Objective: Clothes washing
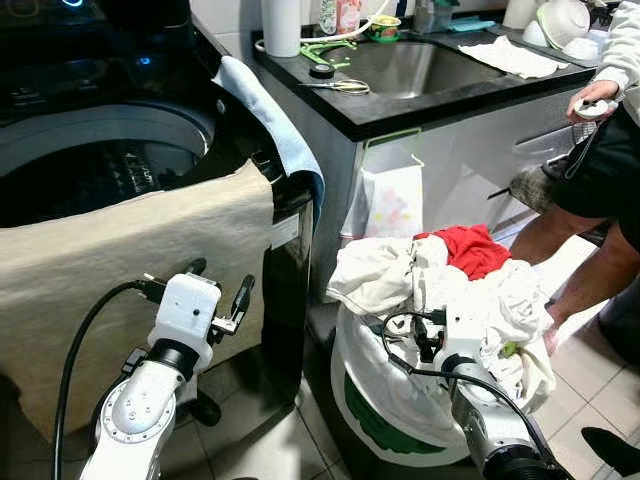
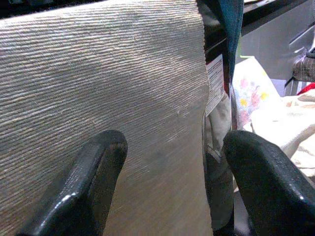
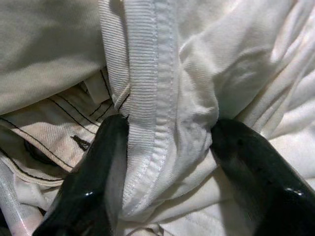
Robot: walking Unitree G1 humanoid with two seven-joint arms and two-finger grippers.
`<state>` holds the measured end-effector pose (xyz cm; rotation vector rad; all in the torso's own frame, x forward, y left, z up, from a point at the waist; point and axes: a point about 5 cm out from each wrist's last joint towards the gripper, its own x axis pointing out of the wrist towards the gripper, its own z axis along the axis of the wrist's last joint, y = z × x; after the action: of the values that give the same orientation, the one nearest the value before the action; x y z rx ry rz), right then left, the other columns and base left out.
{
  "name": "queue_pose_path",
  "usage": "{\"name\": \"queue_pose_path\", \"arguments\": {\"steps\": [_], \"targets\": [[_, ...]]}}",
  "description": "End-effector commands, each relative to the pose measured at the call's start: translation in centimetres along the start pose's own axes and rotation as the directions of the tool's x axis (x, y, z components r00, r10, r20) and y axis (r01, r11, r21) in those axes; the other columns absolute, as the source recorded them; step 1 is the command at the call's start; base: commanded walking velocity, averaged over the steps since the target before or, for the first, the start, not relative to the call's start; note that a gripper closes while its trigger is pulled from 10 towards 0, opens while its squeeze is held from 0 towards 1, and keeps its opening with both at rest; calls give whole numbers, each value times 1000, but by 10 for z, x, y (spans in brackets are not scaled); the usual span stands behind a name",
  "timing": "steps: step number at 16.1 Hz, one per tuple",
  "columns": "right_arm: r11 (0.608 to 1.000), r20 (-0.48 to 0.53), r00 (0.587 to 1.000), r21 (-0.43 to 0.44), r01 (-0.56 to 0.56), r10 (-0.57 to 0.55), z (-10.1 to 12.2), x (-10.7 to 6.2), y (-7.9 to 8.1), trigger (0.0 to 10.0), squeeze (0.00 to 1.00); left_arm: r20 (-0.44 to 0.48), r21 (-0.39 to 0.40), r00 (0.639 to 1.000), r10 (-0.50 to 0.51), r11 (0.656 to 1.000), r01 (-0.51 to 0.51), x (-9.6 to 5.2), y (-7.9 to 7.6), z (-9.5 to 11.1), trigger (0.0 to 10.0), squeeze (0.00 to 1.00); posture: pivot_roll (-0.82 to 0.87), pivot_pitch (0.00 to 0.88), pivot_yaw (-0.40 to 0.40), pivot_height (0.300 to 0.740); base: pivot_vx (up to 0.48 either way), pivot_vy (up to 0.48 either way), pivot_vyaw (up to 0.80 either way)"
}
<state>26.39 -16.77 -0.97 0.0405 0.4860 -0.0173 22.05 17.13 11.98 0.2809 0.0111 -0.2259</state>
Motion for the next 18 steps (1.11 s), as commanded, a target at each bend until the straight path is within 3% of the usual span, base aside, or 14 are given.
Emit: {"name": "queue_pose_path", "arguments": {"steps": [1, 7, 11, 13, 16, 18], "targets": [[1000, -13, 1000, -3, 22, -22, -1, 0, -7, 0, 0, 26, 5, 1000, -2, 1000, 2, 3, 0, 7, 10000, 0, 176, 0, -32, 740, 0, 0, 0], [1000, -4, 1000, -22, 4, -4, -3, -1, -8, 0, 0, 43, -7, 999, -9, 1000, 10, 6, -8, 11, 10000, 0, 161, 0, -37, 740, 0, 0, 0], [1000, -94, 995, 18, 23, -21, -22, -3, -10, 0, 0, 44, -4, 999, -13, 1000, 13, 4, -9, 13, 10000, 0, 165, 0, -36, 740, 0, 0, 0], [1000, -101, 995, -2, 5, -5, -24, -3, -9, 0, 0, 43, 3, 999, -12, 1000, 12, 3, -10, 13, 10000, 0, 175, 0, -43, 740, 0, 0, 0], [999, -19, 999, -42, -32, 31, -7, 2, -3, 0, 0, 40, -8, 999, -10, 1000, 10, 4, -13, 13, 10000, 0, 167, 0, -52, 740, 0, 0, 0], [997, 100, 993, -57, -60, 66, 23, 6, 4, 0, 0, 47, -24, 999, -4, 1000, 5, 9, -16, 12, 10000, 0, 159, 0, -60, 740, 0, 0, 0]]}}
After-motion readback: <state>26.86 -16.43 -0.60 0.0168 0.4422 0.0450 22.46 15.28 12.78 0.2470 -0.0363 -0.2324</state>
